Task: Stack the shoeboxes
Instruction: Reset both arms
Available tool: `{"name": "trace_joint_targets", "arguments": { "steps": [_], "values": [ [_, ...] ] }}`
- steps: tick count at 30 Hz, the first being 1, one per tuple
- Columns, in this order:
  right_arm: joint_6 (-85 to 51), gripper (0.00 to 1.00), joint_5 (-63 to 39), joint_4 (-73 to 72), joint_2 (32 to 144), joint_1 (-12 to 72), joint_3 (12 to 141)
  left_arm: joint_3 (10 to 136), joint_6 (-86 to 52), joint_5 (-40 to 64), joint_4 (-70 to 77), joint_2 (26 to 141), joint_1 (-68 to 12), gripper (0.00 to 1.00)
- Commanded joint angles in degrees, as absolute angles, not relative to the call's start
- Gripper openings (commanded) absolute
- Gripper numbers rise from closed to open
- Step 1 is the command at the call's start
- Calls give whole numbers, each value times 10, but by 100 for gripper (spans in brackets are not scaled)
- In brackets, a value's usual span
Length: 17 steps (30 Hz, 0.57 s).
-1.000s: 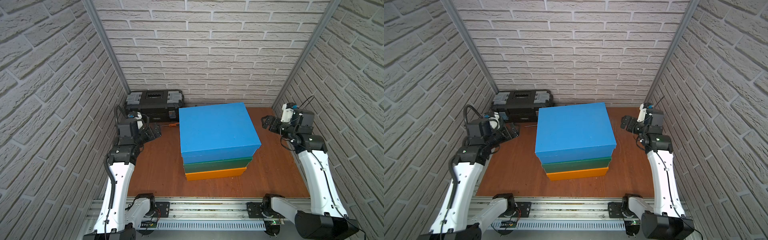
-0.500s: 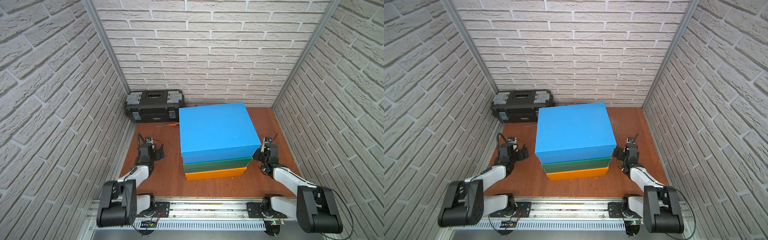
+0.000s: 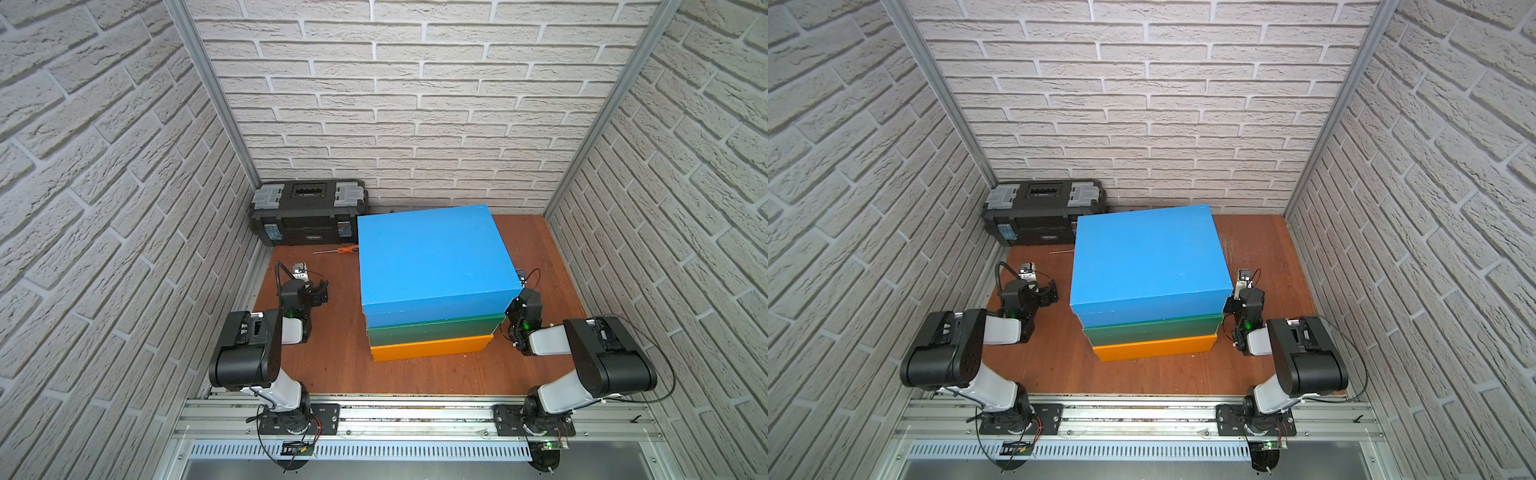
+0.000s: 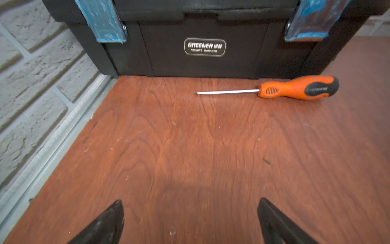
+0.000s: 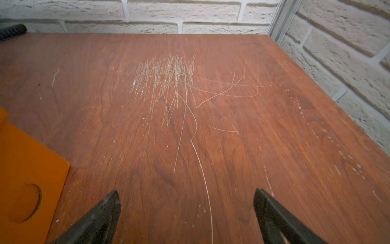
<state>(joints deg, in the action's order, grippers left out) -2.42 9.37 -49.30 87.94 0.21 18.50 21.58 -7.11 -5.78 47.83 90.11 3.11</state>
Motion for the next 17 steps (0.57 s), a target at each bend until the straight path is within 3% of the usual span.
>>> {"name": "trace_joint_targets", "arguments": {
  "steps": [1, 17],
  "values": [
    [-11, 99, 91, -514, 873, 7, 211, 218, -62, -64, 532, 900, 37, 98],
    [-12, 99, 92, -470, 862, 7, 225, 219, -61, -64, 532, 901, 34, 98]
  ]
}}
